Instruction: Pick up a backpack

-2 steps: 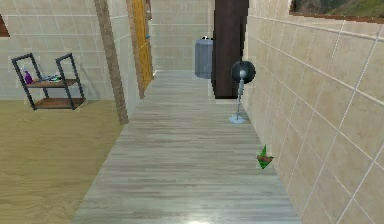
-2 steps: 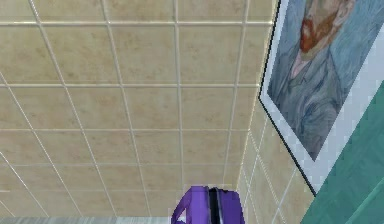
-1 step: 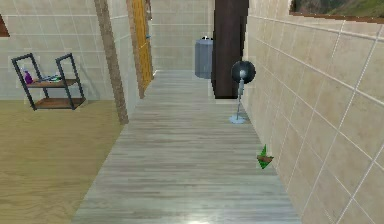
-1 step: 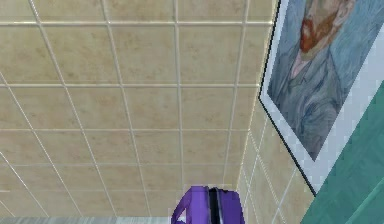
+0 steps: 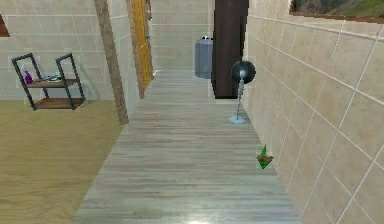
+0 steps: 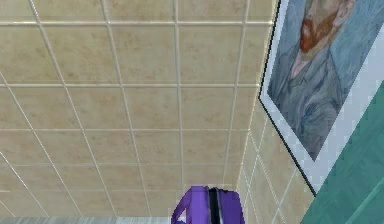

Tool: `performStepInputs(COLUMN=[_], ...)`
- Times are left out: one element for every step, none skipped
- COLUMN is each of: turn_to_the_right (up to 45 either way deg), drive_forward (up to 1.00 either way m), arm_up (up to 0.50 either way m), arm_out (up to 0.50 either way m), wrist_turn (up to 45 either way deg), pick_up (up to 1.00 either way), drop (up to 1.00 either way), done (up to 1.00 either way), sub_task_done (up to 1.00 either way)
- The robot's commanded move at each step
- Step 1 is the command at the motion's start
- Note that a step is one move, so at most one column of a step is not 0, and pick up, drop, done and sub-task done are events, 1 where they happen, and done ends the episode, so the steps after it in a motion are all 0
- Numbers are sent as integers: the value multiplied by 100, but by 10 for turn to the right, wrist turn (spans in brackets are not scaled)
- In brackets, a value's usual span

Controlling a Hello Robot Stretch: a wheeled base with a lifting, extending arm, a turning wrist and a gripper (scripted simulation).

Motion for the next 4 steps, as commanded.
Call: performStepInputs(turn_to_the_right=[0,0,0,0], drive_forward=[0,0,0,0], arm_up=[0,0,0,10], arm_out=[0,0,0,0], wrist_turn=[450,450,0,0], pick_up=[0,0,100,0], drop=[0,0,0,0], done=[0,0,0,0], sub_task_done=[0,0,0,0])
